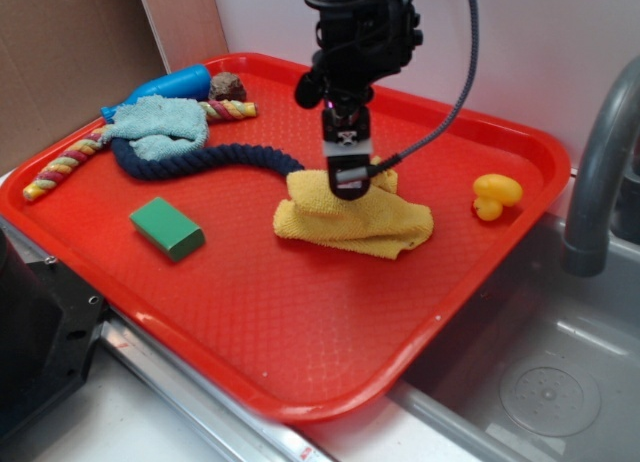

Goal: Grab the yellow cloth.

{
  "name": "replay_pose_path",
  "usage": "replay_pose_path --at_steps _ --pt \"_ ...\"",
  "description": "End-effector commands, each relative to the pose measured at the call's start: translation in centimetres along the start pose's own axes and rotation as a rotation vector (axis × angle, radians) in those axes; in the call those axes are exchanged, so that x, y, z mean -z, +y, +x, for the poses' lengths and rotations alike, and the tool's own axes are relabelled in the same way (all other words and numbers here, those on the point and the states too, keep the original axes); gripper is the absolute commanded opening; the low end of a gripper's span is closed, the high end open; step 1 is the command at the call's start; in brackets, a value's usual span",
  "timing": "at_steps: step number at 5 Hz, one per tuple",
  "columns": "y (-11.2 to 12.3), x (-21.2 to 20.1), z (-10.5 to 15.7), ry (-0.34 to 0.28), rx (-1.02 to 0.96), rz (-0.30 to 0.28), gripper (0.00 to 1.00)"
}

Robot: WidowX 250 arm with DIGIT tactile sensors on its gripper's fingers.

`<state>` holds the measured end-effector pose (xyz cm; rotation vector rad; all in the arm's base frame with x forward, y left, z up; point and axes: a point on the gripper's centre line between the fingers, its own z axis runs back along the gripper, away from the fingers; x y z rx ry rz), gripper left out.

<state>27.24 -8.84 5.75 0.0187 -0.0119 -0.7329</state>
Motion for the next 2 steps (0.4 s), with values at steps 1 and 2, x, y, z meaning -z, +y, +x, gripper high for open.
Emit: replay_pose_path --at_steps 1,2 --pt "-1.4 0.2 0.5 -0.074 0.053 -0.024 1.0" --pt "-2.5 -4.0 -1.4 -0.099 0.014 0.039 1.0"
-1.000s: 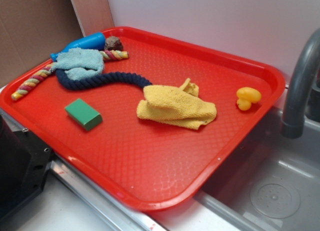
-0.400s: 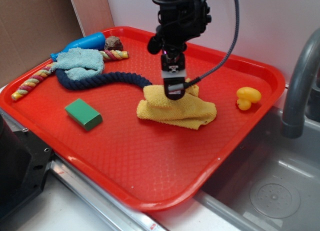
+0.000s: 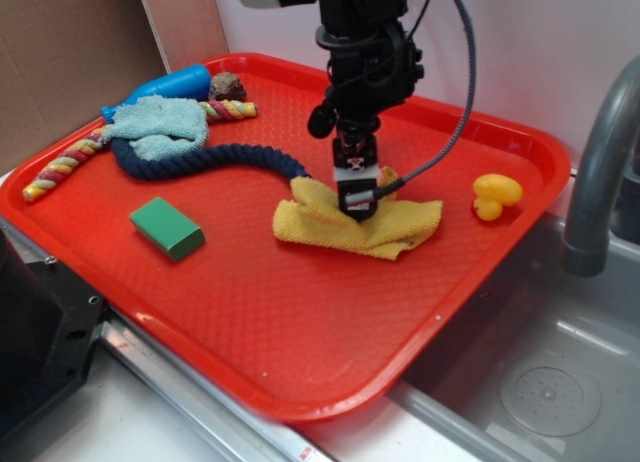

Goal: Grab the yellow cloth.

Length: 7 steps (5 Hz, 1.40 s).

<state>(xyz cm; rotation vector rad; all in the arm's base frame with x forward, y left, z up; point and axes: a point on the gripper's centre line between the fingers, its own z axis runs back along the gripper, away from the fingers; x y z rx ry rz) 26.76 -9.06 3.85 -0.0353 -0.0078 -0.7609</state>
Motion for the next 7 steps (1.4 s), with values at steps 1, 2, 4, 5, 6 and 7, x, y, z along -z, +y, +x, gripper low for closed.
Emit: replay_pose_path --at_steps 1,2,4,5,6,7 --pt "-3.7 -9.5 -2.5 -0.121 -0.024 0.118 1.0" --pt "-4.3 -5.6 -2.1 -0.063 0.023 0.083 1.0" --pt "-4.8 0.8 -1.1 -0.044 0.133 0.05 1.0" --pt "-4.1 1.6 -1.7 -0.016 0.103 0.037 1.0" --pt "-3.2 1.1 -2.5 -0.022 0.031 0.037 0.0" --pt "-2.7 -0.3 -3.3 -0.051 -0.019 0.048 0.0"
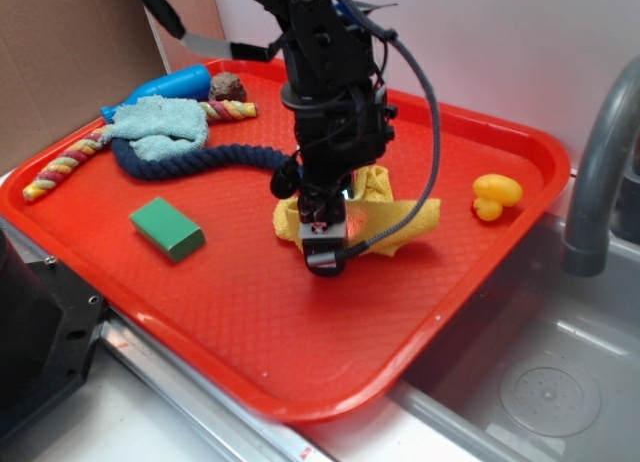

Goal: Grab the yellow cloth.

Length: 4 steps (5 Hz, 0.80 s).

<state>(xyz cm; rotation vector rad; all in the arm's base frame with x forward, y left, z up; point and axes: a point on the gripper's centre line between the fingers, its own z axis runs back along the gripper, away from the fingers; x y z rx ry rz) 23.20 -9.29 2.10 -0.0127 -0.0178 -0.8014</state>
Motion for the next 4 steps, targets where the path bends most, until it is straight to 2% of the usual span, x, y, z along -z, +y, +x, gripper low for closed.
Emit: replay_pose_path --at_steps 1,2,3,4 --pt "0.5 -4.0 -2.2 -0.012 -0.186 0.077 0.0" --pt "0.8 -7.0 -4.6 0.015 -0.347 0.126 0.0" --pt "0.3 -9.8 -6.9 0.021 -0.49 0.121 0.0" --pt "-0.4 -14.9 -7.6 0.036 -0.743 0.017 0.0"
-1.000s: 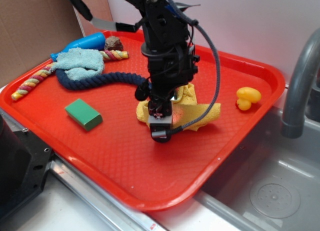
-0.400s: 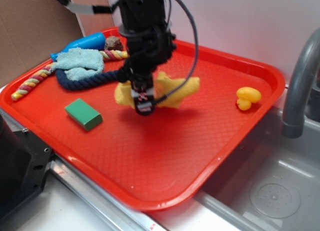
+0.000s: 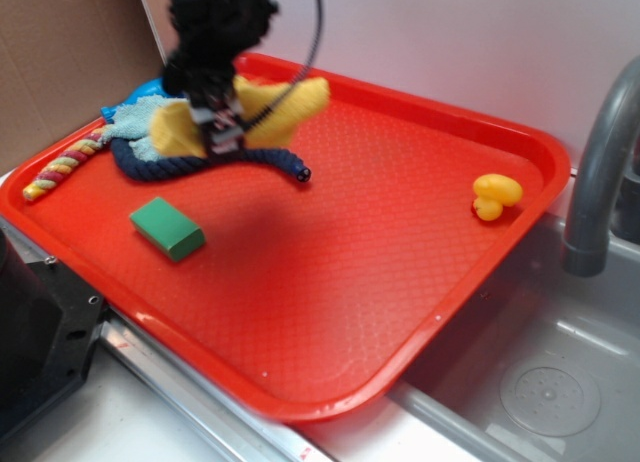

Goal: Grab the yellow cloth.

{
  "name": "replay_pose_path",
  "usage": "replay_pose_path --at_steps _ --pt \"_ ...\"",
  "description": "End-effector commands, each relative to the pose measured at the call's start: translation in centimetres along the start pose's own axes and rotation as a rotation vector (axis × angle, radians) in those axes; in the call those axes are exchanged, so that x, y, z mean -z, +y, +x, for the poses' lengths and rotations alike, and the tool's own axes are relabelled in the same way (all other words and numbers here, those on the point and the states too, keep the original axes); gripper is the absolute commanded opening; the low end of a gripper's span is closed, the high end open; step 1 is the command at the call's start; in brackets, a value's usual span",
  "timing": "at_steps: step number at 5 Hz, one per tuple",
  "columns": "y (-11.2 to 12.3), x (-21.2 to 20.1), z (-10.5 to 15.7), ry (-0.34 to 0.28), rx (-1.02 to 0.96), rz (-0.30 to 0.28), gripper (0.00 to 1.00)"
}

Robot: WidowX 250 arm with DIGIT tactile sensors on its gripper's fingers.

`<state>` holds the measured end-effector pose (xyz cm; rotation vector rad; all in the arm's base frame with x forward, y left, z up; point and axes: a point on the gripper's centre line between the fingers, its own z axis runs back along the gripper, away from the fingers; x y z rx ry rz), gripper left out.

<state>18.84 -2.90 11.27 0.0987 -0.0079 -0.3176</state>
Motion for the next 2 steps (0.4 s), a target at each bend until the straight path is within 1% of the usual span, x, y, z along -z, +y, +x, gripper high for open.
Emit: replay_pose_path --at_steps 1,2 --pt "-1.6 -10.7 -0.5 0.018 -0.423 -0.081 0.0" --pt "-1.0 -13.8 -1.1 -0.025 -0.494 -0.118 0.0"
